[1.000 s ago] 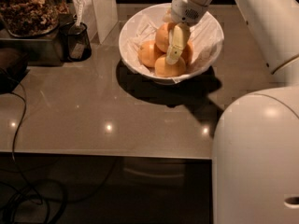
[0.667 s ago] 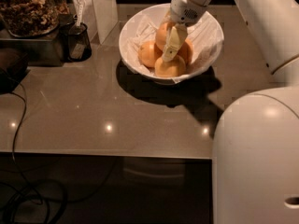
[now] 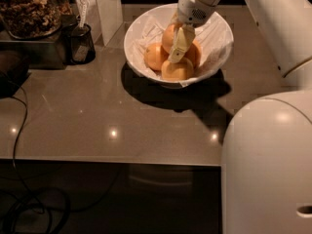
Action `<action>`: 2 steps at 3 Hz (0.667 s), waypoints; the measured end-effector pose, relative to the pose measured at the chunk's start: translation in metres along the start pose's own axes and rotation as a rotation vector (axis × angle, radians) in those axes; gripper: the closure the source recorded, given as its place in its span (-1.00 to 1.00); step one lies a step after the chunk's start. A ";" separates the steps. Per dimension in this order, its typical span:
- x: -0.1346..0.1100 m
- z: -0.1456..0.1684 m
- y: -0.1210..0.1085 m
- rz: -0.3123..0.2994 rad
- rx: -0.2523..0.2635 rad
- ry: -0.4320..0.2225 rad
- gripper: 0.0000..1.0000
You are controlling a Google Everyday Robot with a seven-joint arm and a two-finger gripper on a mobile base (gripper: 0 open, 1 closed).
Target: Pick orange from white bowl
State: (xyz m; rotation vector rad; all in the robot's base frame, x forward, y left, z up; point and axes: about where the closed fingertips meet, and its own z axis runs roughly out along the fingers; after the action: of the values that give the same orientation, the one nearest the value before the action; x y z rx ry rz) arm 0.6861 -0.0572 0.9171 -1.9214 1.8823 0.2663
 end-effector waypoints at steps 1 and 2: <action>0.000 0.000 0.000 0.000 0.000 0.000 0.92; 0.000 0.000 0.000 0.000 0.000 0.000 1.00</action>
Offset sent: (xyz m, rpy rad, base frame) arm 0.0000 0.0000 0.0000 0.0000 0.0000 0.0000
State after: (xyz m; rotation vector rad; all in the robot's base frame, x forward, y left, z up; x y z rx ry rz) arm 0.6861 -0.0572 0.9172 -1.9213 1.8822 0.2663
